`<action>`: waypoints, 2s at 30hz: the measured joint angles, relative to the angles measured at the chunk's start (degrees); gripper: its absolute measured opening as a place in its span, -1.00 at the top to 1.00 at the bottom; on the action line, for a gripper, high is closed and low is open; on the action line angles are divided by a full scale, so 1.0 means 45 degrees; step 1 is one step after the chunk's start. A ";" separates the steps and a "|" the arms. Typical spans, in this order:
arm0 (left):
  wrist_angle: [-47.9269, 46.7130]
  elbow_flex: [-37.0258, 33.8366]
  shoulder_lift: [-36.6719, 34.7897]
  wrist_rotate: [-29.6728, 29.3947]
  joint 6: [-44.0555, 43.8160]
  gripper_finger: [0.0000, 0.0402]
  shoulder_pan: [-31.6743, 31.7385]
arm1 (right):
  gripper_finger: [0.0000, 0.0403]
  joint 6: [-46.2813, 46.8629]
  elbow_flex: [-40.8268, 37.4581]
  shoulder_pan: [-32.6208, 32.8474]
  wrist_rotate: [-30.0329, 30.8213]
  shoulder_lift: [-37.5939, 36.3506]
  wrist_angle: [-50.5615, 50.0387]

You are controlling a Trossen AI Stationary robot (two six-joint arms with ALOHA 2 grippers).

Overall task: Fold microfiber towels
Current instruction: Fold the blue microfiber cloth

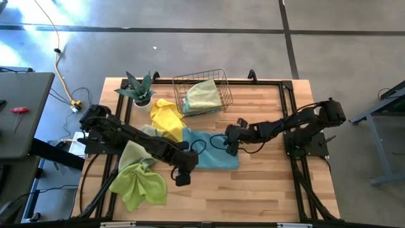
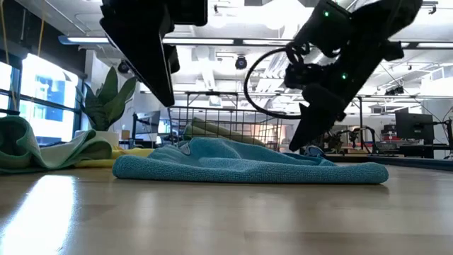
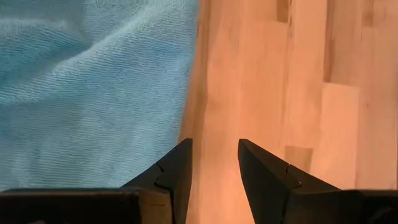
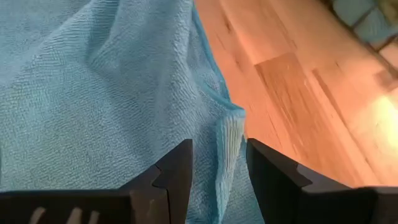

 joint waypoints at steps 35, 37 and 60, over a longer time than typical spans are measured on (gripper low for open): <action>0.0412 -0.0005 0.0015 -0.1122 -0.1706 0.42 -0.0438 | 0.96 0.0587 -0.0477 -0.0624 -0.0113 0.1161 0.1379; 0.0412 -0.0005 0.0015 -0.1127 -0.1749 0.42 -0.0438 | 0.94 0.1067 -0.0425 -0.0624 -0.0113 0.1156 0.1219; 0.0410 -0.0010 0.0015 -0.1612 -0.1744 0.42 -0.0438 | 0.89 0.5315 0.0403 0.0733 0.1112 -0.0758 -0.2827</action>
